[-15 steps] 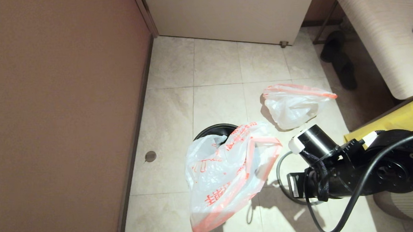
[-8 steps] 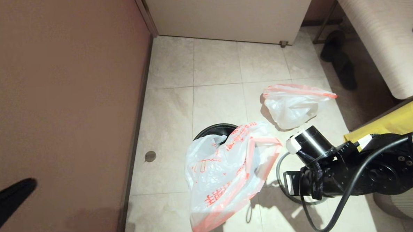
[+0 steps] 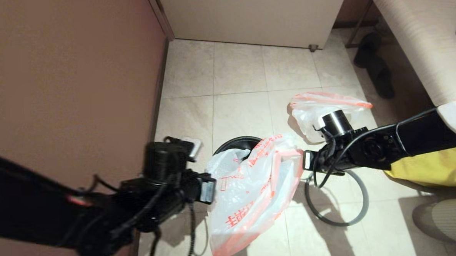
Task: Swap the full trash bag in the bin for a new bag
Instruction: Put the new garbage bag on the trash can
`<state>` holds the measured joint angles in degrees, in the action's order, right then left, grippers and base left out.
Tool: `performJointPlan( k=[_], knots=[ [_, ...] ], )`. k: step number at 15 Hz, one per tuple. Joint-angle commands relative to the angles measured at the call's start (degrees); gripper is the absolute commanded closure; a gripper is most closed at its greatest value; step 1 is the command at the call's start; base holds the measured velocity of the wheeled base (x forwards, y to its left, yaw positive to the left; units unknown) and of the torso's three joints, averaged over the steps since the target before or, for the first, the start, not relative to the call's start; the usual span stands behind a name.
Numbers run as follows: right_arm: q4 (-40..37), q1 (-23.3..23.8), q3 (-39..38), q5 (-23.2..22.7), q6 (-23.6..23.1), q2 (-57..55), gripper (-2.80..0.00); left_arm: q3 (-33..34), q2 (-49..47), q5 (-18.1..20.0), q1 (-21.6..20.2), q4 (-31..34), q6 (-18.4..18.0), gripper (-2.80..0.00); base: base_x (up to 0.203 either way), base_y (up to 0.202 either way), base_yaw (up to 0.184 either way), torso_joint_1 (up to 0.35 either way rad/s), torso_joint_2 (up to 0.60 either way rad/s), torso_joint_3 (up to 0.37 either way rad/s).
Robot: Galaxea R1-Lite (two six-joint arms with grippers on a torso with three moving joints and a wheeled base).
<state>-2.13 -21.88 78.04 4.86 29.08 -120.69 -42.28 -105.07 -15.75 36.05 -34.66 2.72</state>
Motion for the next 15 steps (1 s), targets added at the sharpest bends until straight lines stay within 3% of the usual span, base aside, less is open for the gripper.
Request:
performJointPlan(
  k=[1, 3, 5, 6, 8, 11, 13, 15],
  knots=[
    [1.7, 1.6, 6.8, -3.1, 1.7, -9.8, 0.0, -9.9, -17.9, 0.9, 6.3, 2.6, 6.8, 0.0, 0.0, 0.0, 0.0, 0.0, 0.0, 0.0],
    [4.7, 1.7, 4.9, -3.9, 2.7, -10.1, 0.0, -10.7, -16.6, 4.6, 10.0, 7.4, 13.3, 0.0, 0.0, 0.0, 0.0, 0.0, 0.0, 0.0],
    [14.8, 1.6, -5.3, -4.3, 4.1, -6.5, 0.0, -6.2, -10.3, 7.1, 15.4, 12.4, 18.8, 0.0, 0.0, 0.0, 0.0, 0.0, 0.0, 0.0],
    [20.0, 1.5, -9.6, -4.4, 4.4, -5.4, 0.0, -3.1, -9.0, 8.2, 15.6, 13.6, 19.8, 0.0, 0.0, 0.0, 0.0, 0.0, 0.0, 0.0],
    [19.7, 2.2, -11.3, -4.6, 4.1, -1.9, 0.0, -0.6, -8.1, 12.1, 16.0, 12.5, 20.0, 0.0, 0.0, 0.0, 0.0, 0.0, 0.0, 0.0],
    [14.6, 2.7, -11.4, -4.7, 3.1, 6.1, 0.0, -1.4, -6.1, 13.2, 16.0, 9.3, 16.1, 0.0, 0.0, 0.0, 0.0, 0.0, 0.0, 0.0],
    [10.9, 1.6, -11.6, -4.8, 2.8, 8.0, 0.0, -2.6, -10.7, 12.3, 16.0, 8.9, 14.8, 0.0, 0.0, 0.0, 0.0, 0.0, 0.0, 0.0],
    [9.6, 0.5, -12.3, -4.9, 3.0, 9.6, 0.0, -3.5, -14.3, 7.9, 14.3, 5.7, 13.9, 0.0, 0.0, 0.0, 0.0, 0.0, 0.0, 0.0]
  ],
)
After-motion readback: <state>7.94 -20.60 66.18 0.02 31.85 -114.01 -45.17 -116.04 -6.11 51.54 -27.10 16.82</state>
